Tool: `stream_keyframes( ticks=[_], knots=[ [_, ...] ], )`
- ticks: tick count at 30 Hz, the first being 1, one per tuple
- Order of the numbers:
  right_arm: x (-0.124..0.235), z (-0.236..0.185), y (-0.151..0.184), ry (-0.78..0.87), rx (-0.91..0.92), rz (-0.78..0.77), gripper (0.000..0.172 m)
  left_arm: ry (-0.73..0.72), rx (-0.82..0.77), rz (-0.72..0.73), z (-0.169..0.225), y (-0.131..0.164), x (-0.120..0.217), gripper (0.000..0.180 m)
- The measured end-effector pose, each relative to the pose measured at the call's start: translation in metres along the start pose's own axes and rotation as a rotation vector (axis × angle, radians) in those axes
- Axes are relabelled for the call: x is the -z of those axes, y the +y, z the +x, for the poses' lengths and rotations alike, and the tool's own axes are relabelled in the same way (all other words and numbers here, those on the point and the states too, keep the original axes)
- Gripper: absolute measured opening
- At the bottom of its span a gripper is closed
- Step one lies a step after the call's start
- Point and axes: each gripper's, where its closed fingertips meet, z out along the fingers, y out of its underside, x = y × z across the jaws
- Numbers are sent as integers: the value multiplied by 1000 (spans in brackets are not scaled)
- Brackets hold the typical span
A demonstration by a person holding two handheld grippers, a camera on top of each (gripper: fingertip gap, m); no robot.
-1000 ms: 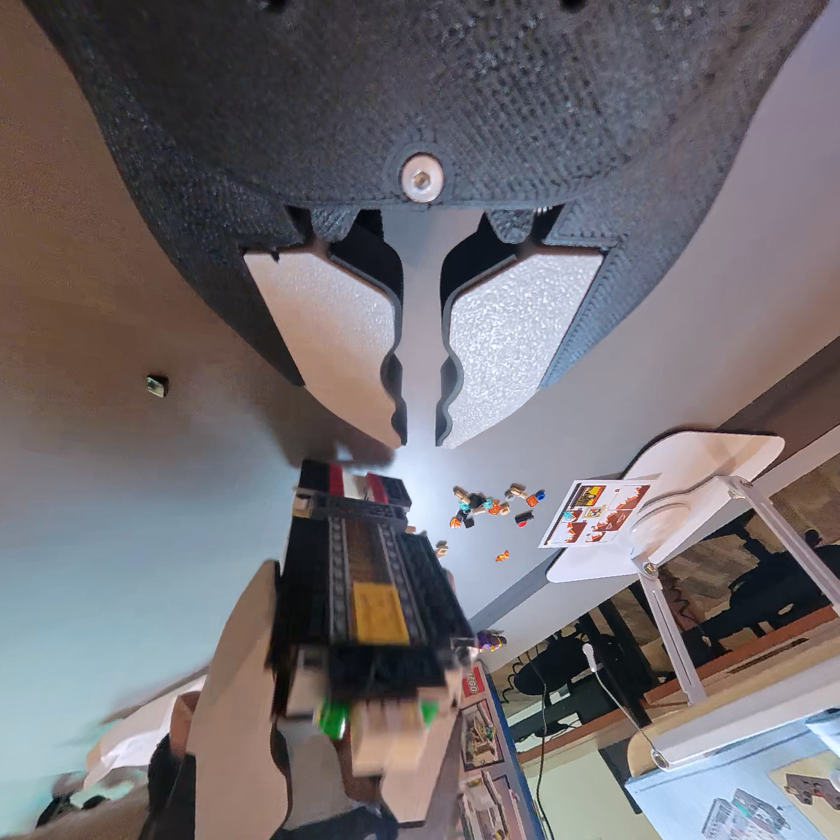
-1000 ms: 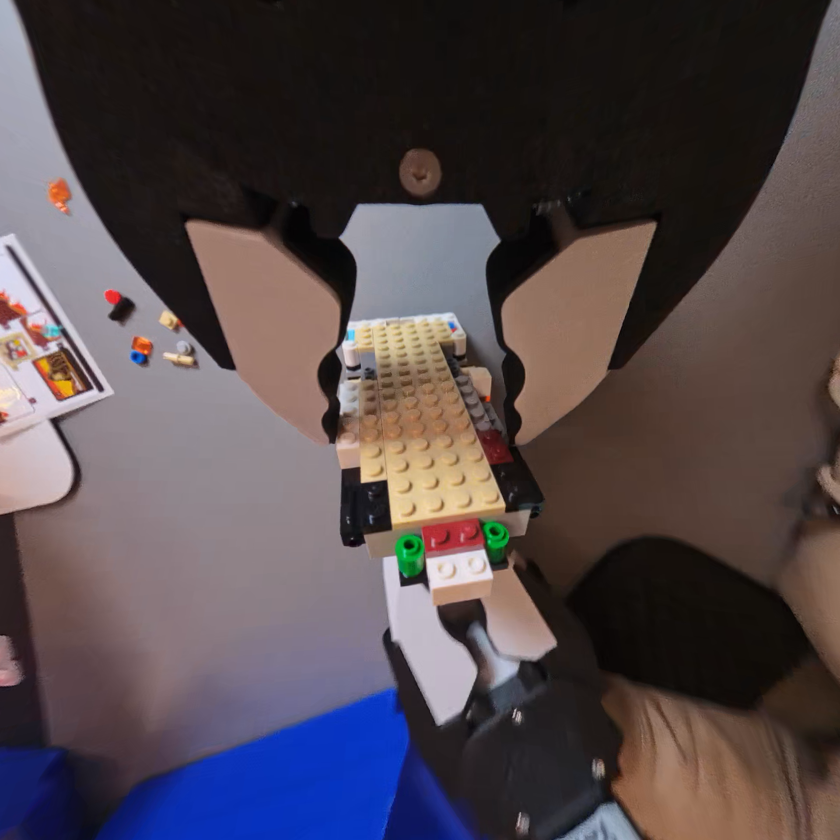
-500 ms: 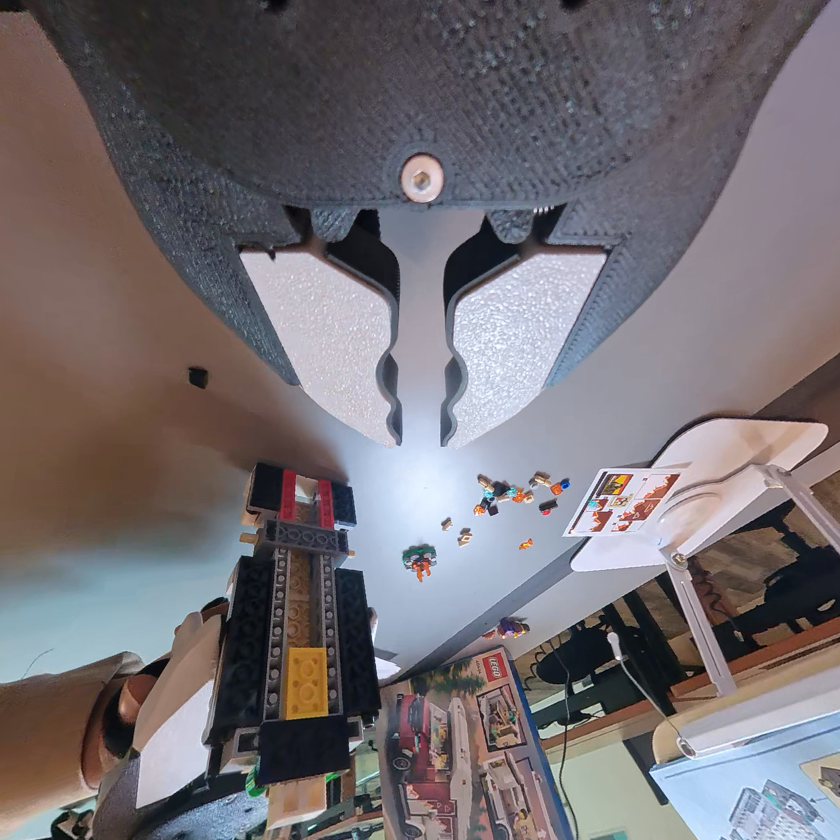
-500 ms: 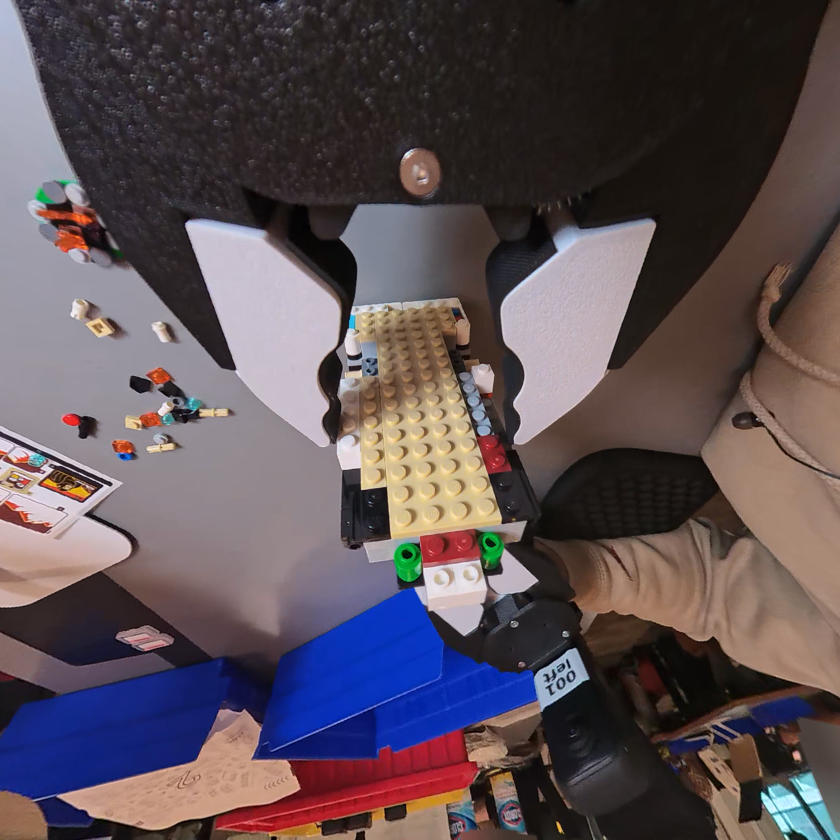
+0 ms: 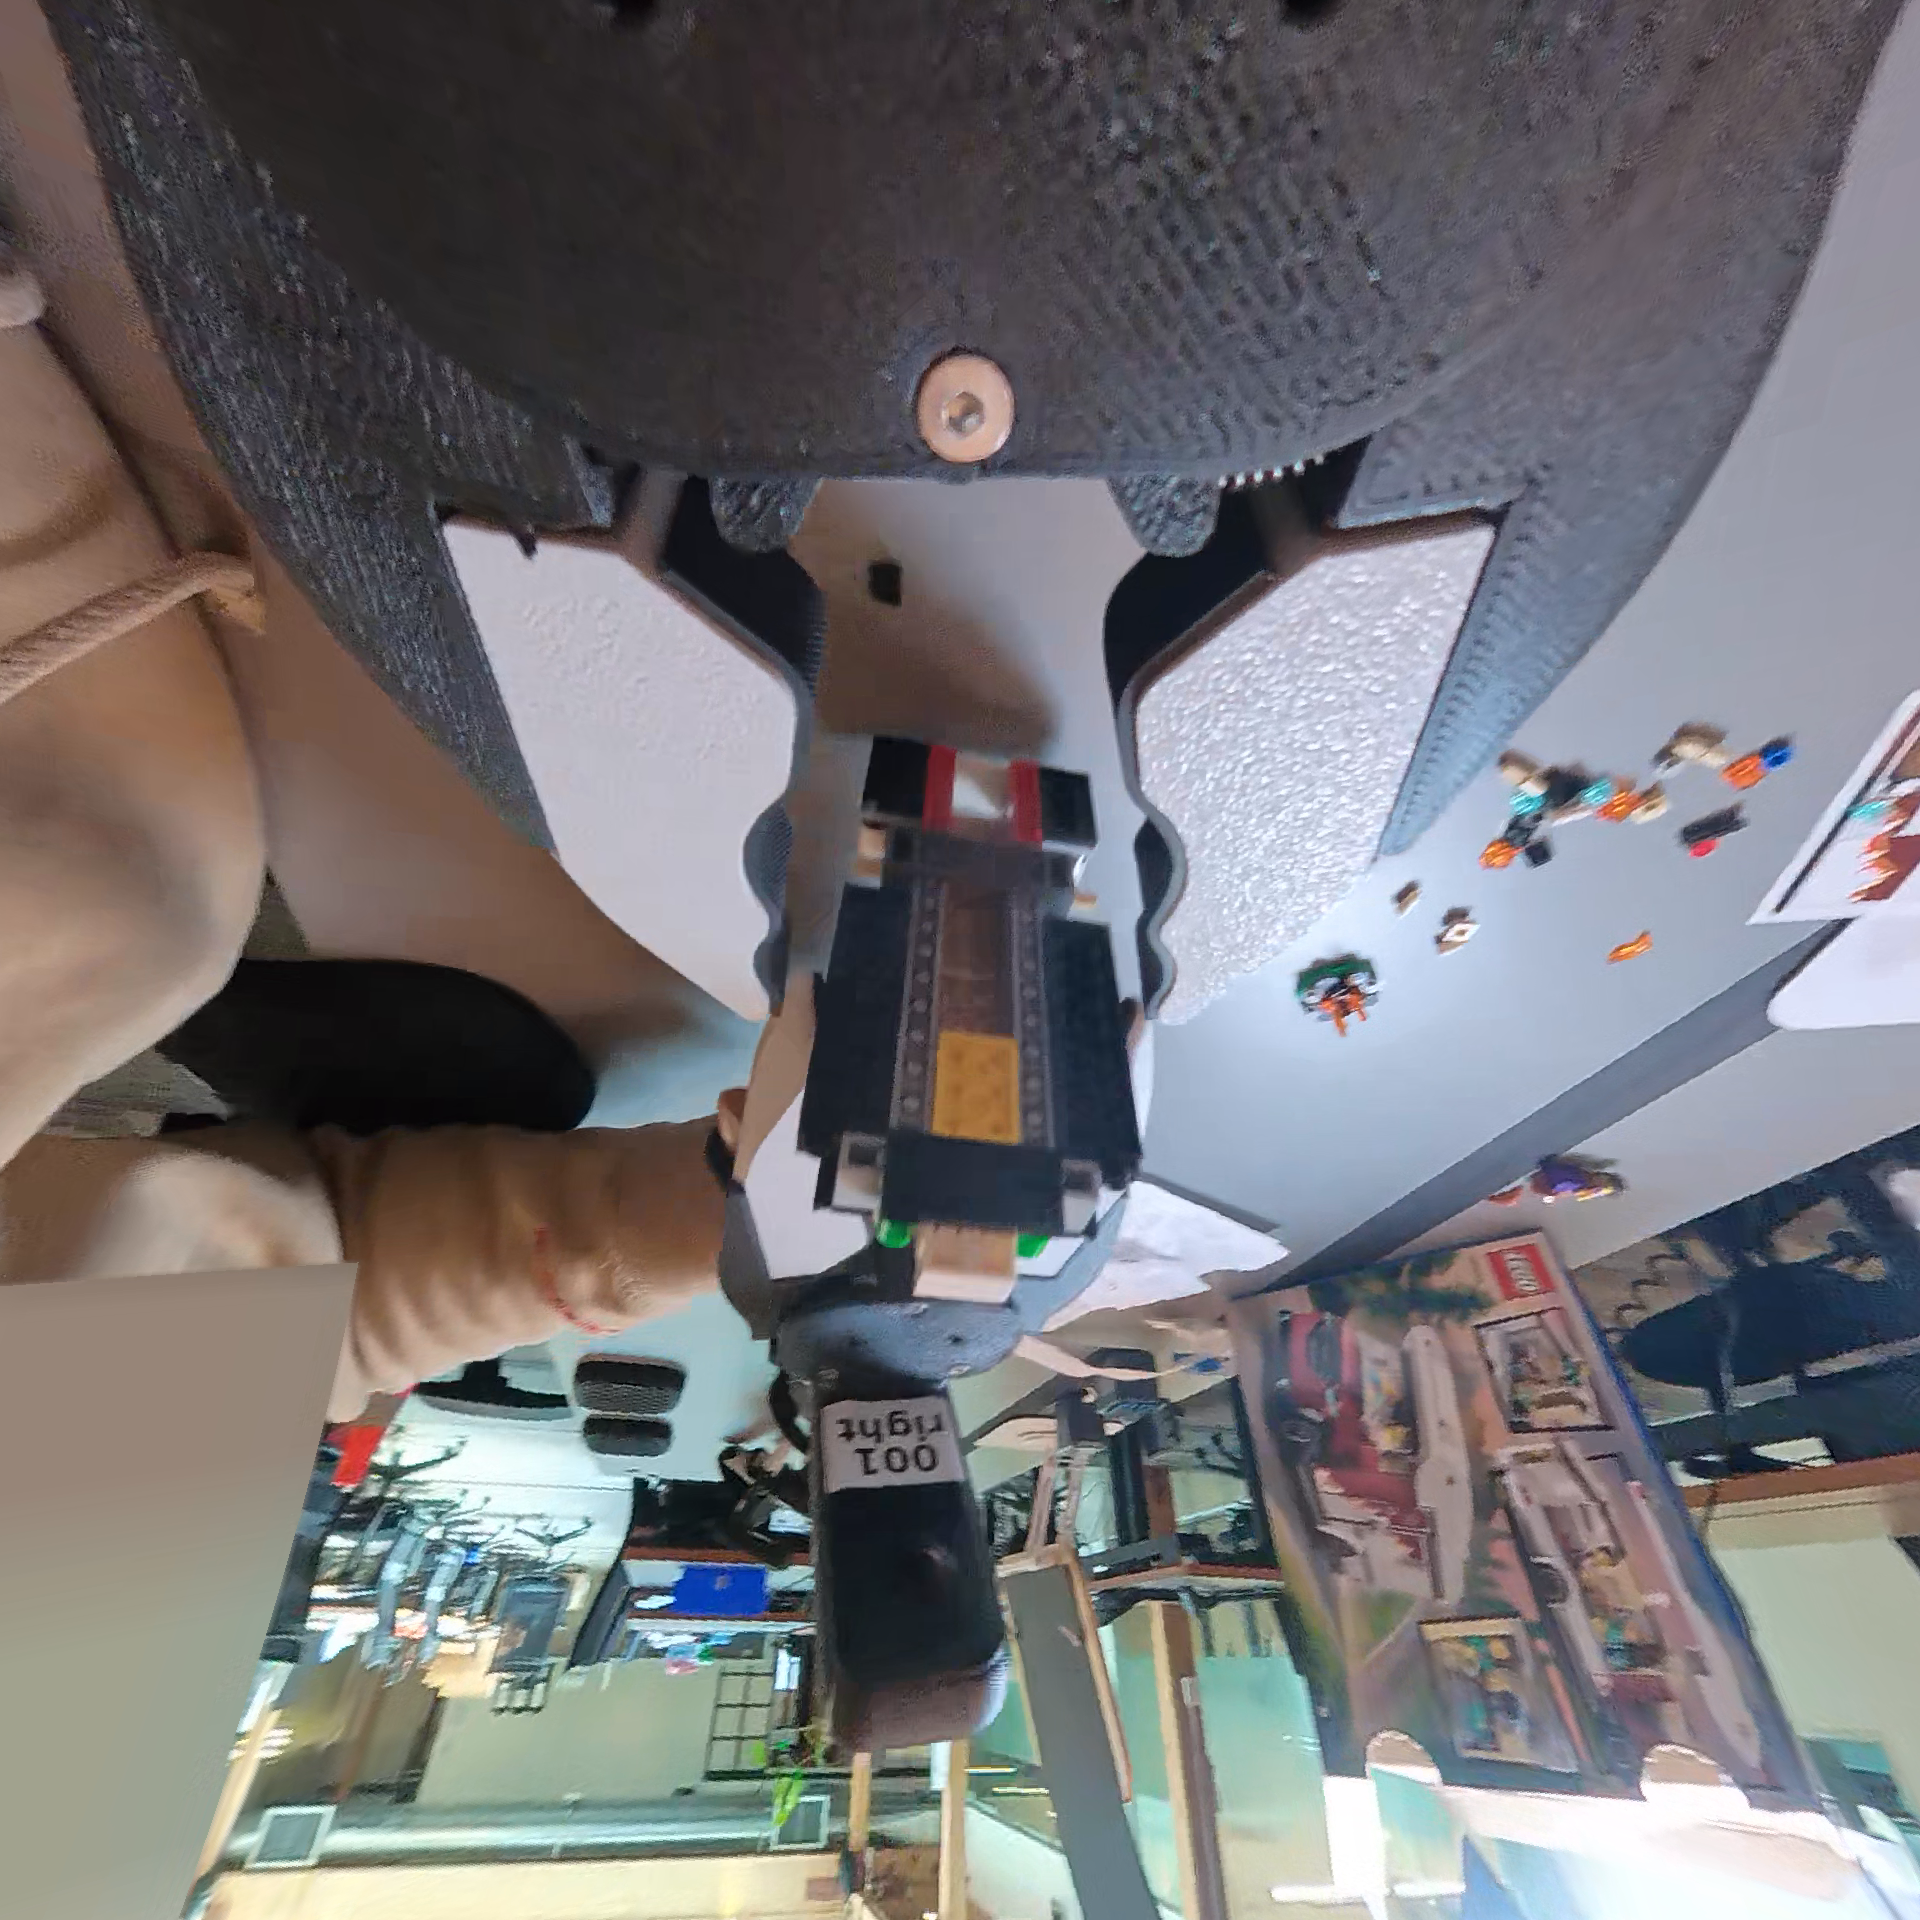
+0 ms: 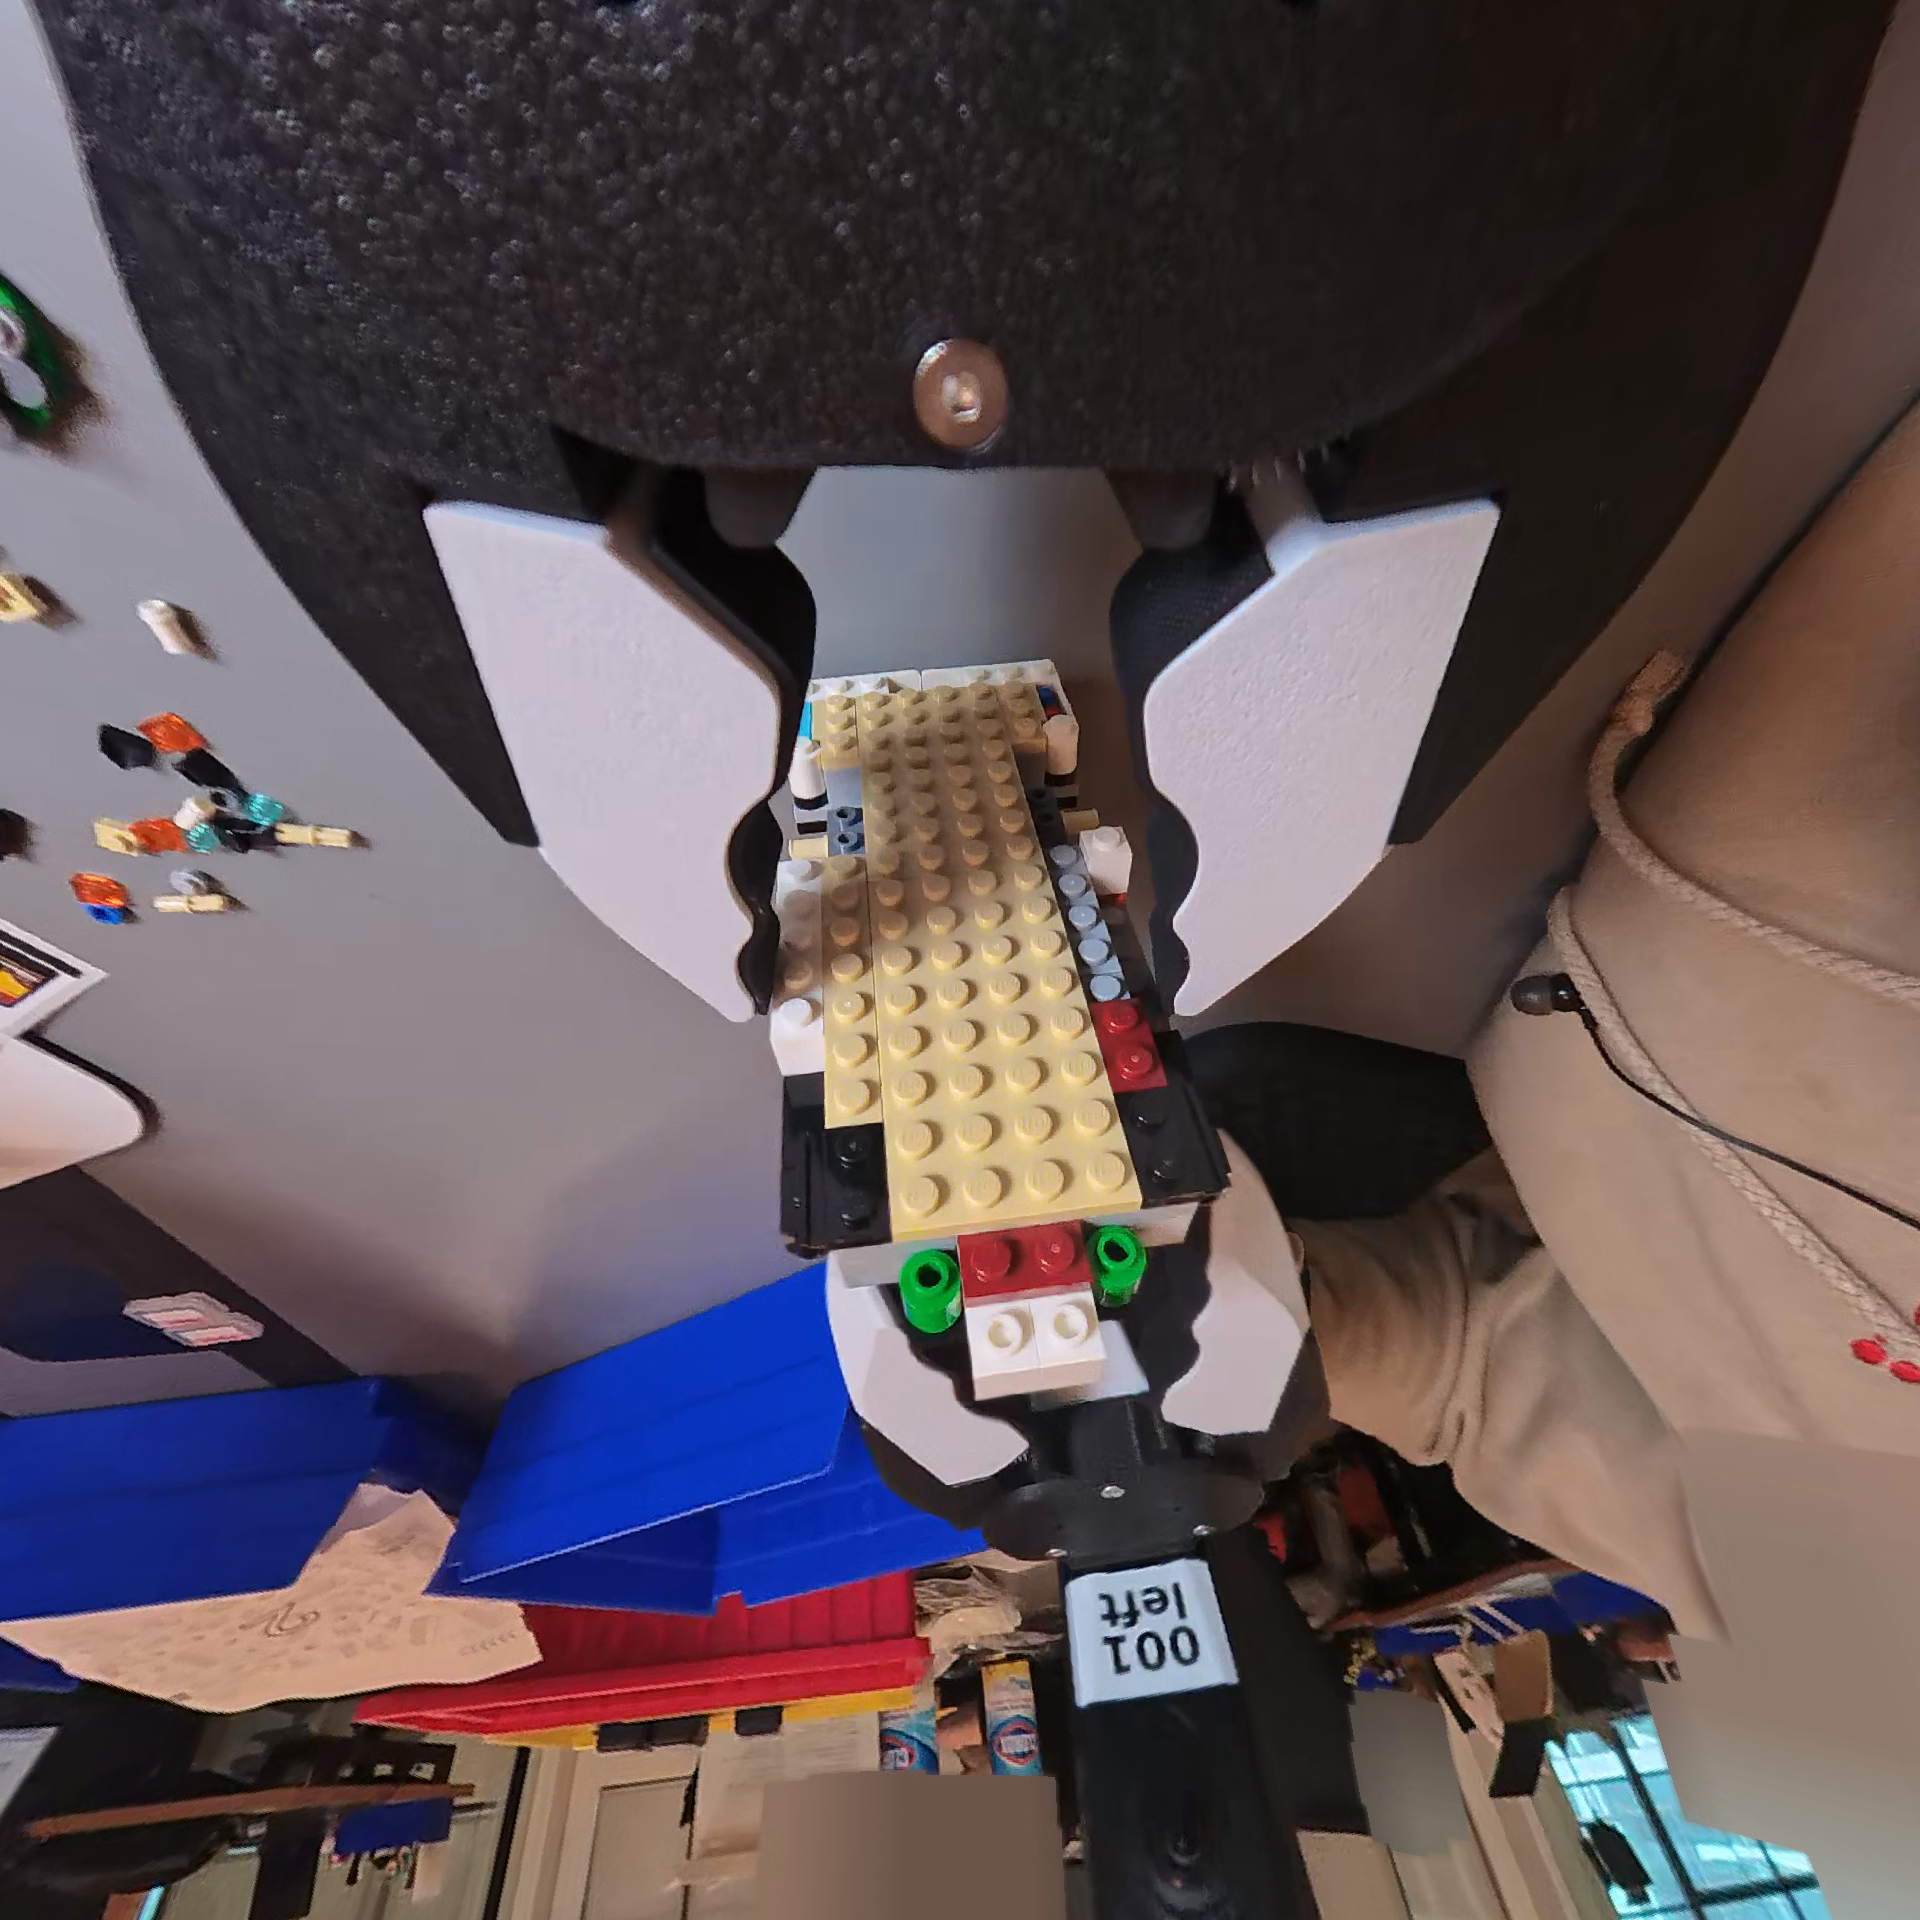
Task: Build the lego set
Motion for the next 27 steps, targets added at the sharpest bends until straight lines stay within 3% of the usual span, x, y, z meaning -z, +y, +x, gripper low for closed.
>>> stream_keyframes(
  ticks=[3,10,17,27],
  knots=[
    [-5,-6,1,-17,20,-22,70,56,-5,-19,14,-1,-14,74],
    [0,-14,-2,-4,25,-26,69,41,-71,-16,14,-9,-27,70],
    [5,-26,13,-12,26,-200,69,87,-88,-33,28,-3,-31,74],
    [9,-27,14,50,17,-145,72,86,-66,-15,27,-3,-32,73]
  ],
)
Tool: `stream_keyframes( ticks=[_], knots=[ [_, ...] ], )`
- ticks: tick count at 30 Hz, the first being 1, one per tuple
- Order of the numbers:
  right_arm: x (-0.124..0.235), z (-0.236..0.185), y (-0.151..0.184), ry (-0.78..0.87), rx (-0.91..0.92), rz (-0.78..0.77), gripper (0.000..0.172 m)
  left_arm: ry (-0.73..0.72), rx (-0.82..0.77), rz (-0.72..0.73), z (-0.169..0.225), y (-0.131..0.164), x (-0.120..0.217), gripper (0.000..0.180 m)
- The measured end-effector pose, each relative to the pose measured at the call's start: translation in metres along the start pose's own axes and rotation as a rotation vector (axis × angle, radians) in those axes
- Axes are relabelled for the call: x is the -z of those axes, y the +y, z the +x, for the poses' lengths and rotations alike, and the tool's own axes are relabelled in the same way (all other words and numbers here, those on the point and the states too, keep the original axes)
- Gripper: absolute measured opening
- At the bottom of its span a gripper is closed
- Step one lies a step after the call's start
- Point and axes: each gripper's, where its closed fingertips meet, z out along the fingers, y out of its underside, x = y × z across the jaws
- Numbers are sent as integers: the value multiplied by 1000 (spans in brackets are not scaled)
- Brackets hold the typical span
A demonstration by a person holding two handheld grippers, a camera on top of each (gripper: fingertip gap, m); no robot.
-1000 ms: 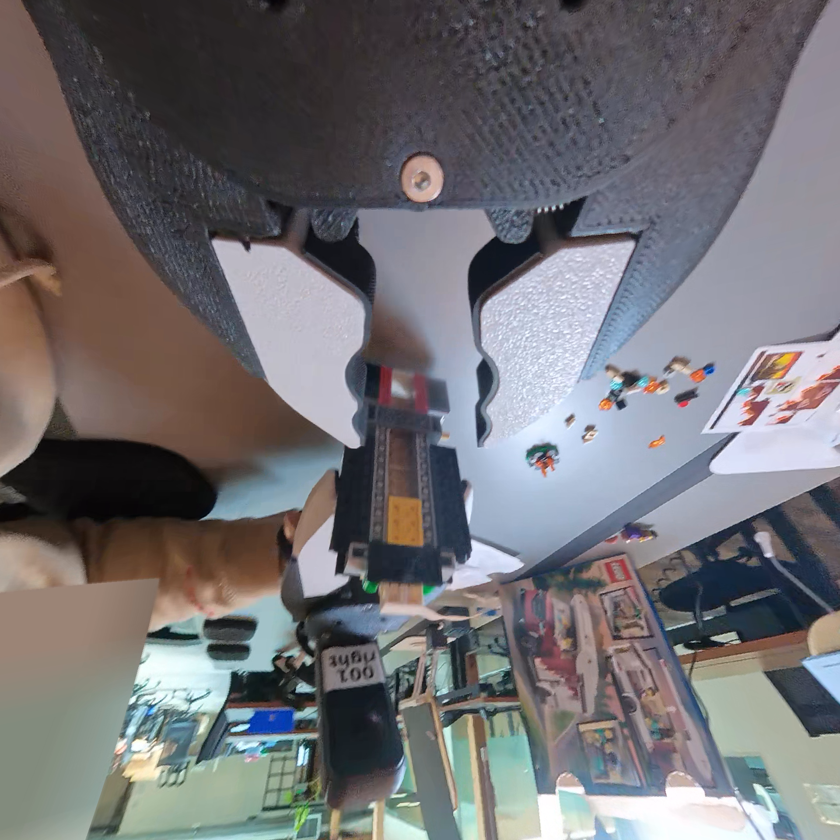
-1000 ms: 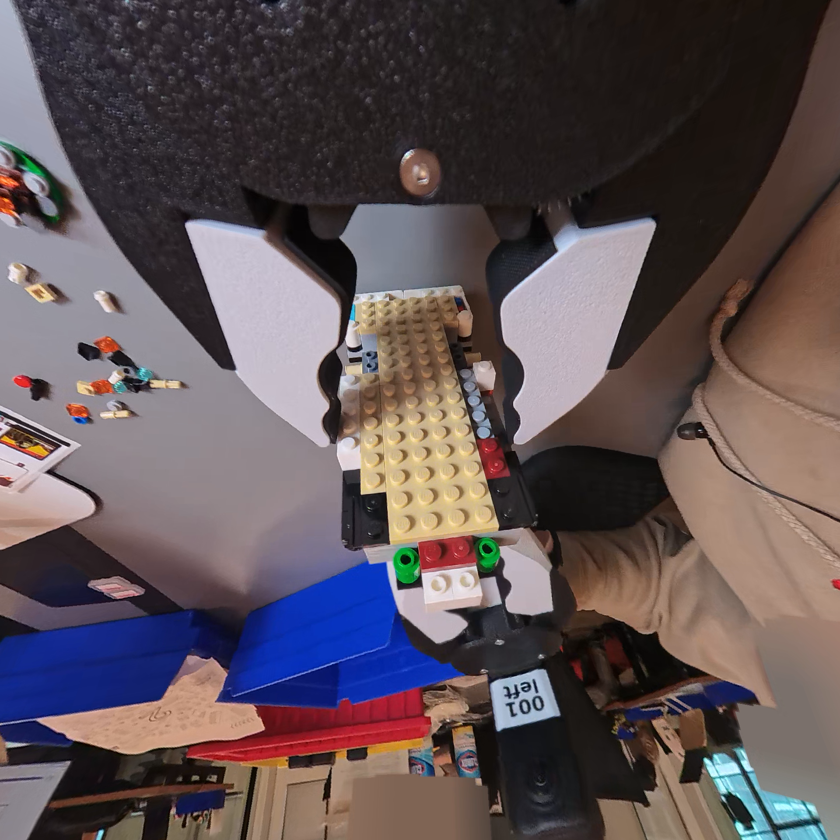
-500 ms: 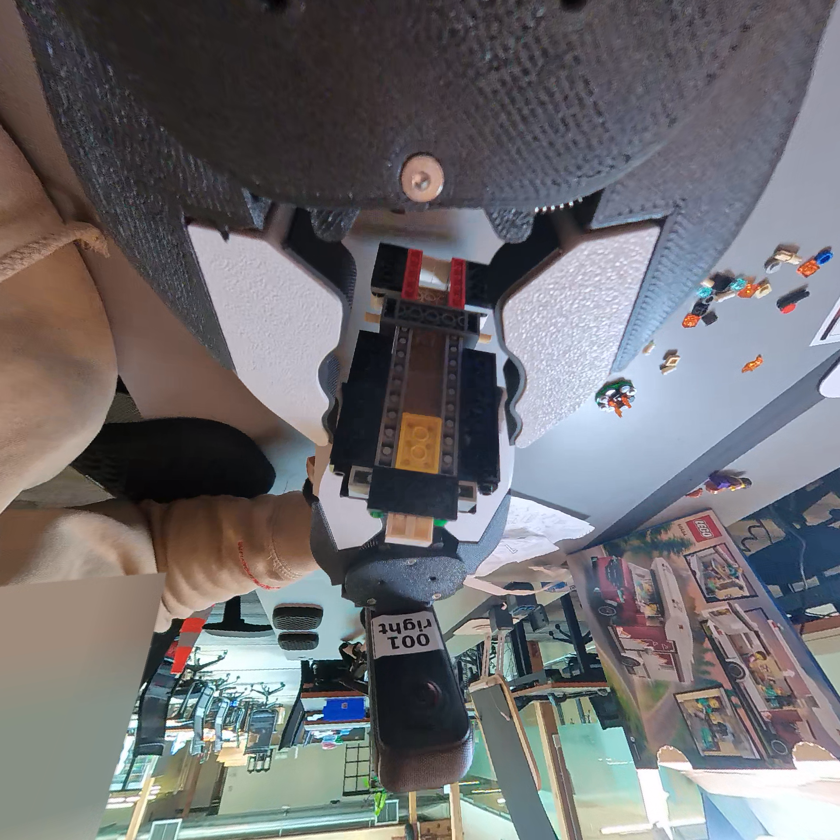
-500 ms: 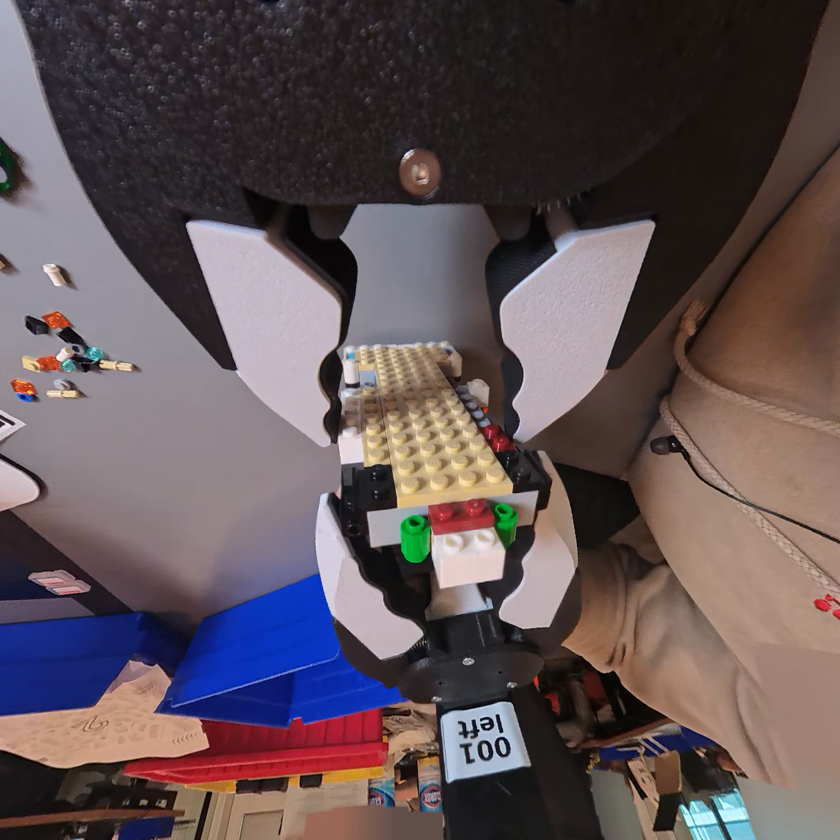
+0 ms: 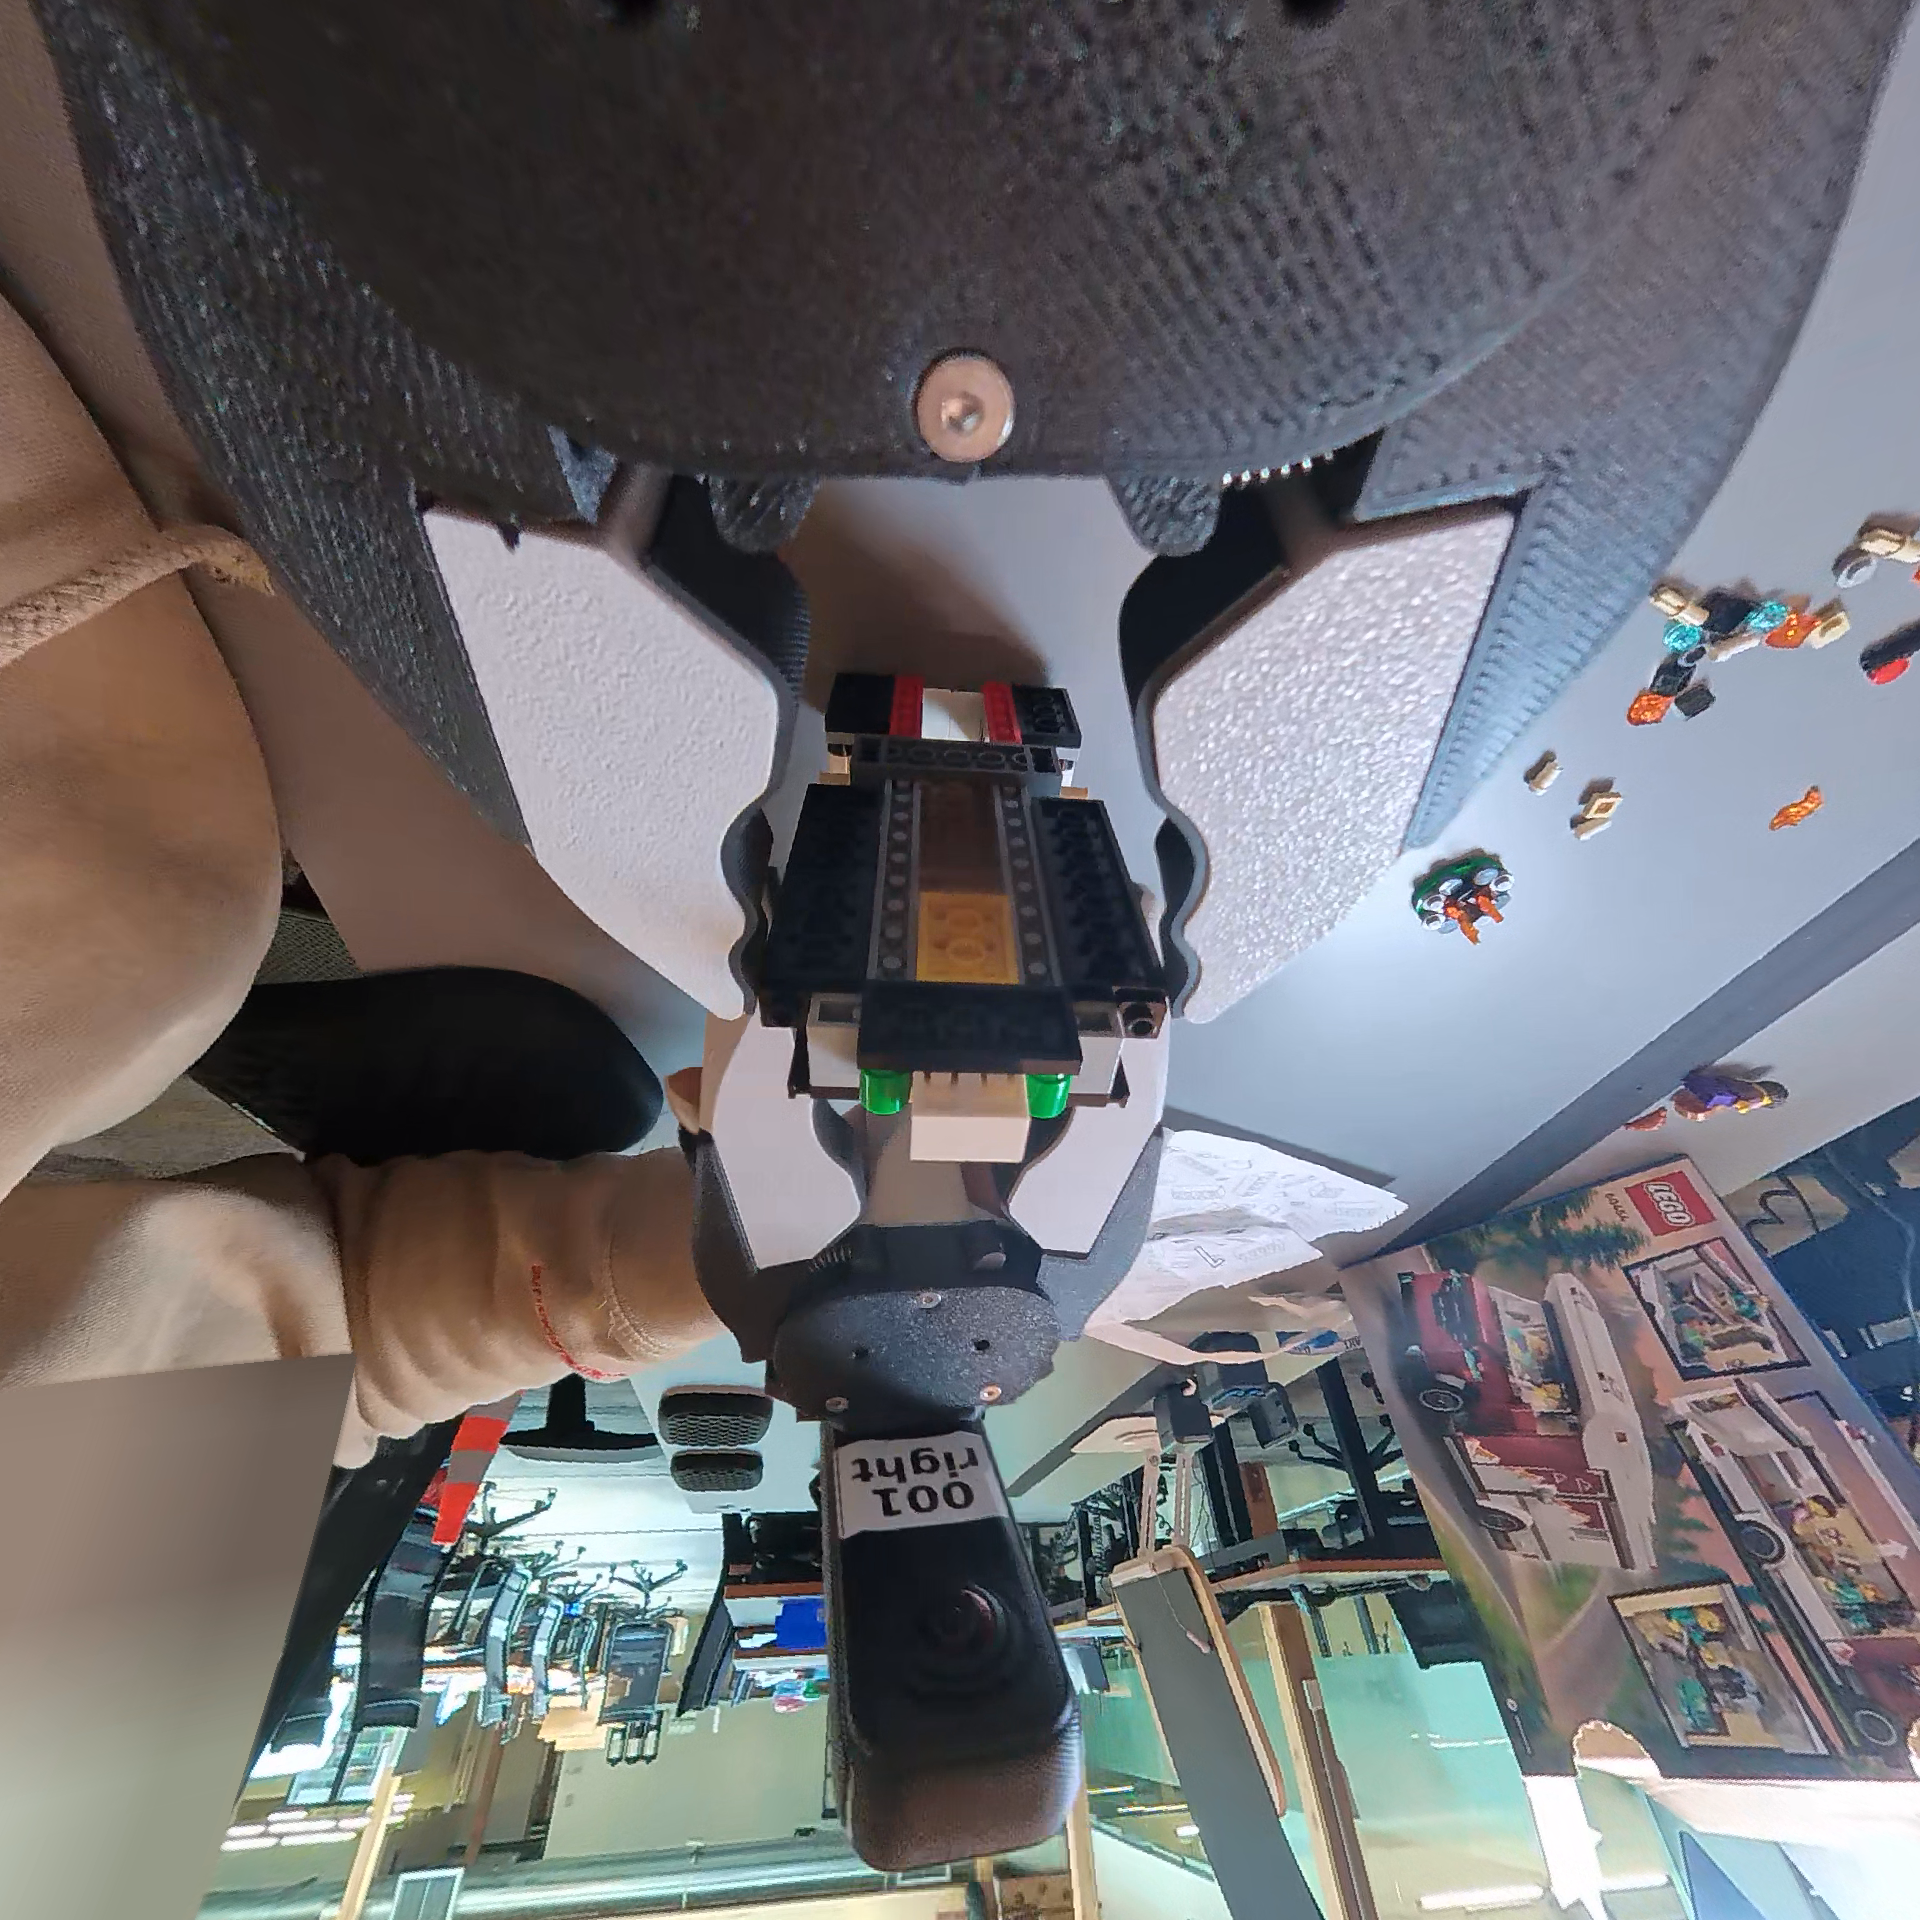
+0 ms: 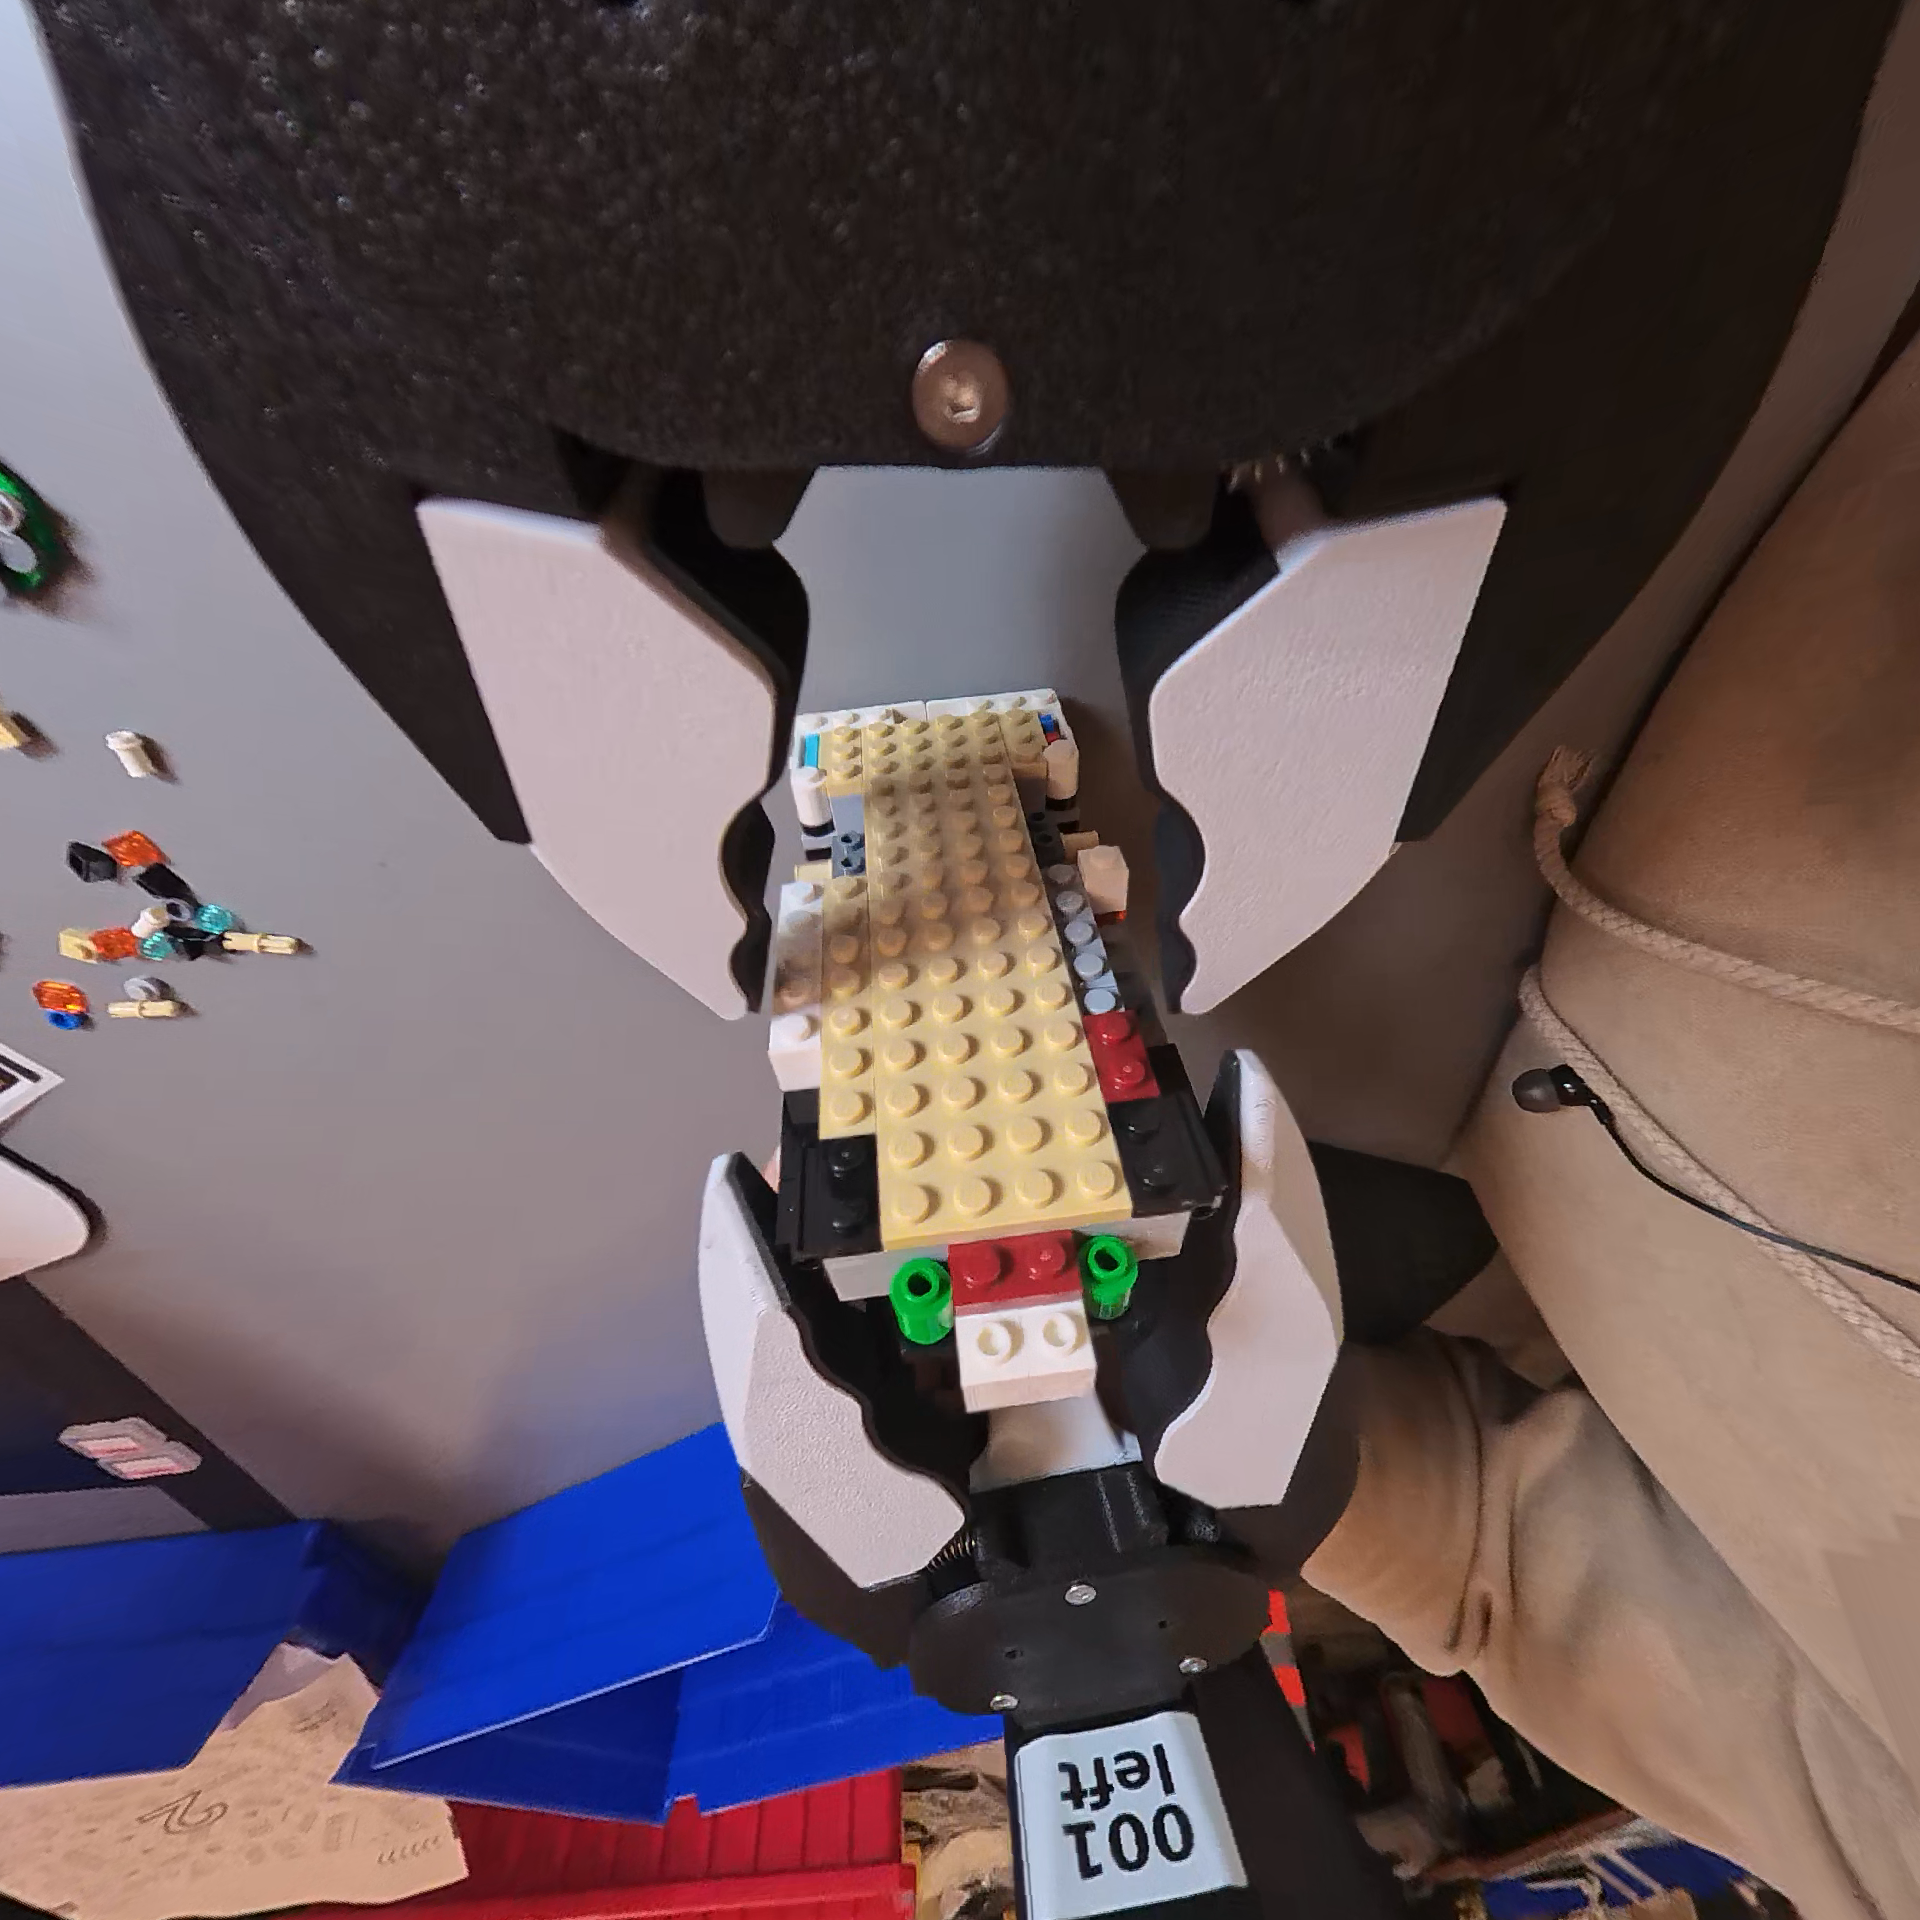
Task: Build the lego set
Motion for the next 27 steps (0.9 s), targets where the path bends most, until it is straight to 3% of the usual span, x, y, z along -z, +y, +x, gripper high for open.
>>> stream_keyframes(
  ticks=[4,13,15,19,22,27],
  knots=[
    [-4,0,6,45,11,9,79,8,-11,-2,1,-1,-1,73],
    [-10,5,6,29,-32,85,75,2,38,40,-12,-10,15,73],
    [-6,7,8,40,-34,81,75,-8,44,-42,-22,2,28,60],
    [-3,13,9,66,-28,70,74,73,52,-323,-13,60,43,37],
    [-2,15,10,79,-25,65,75,85,9,-522,-6,98,44,32],
    [1,21,10,118,-27,55,75,103,72,-660,5,121,42,17]
  ],
)
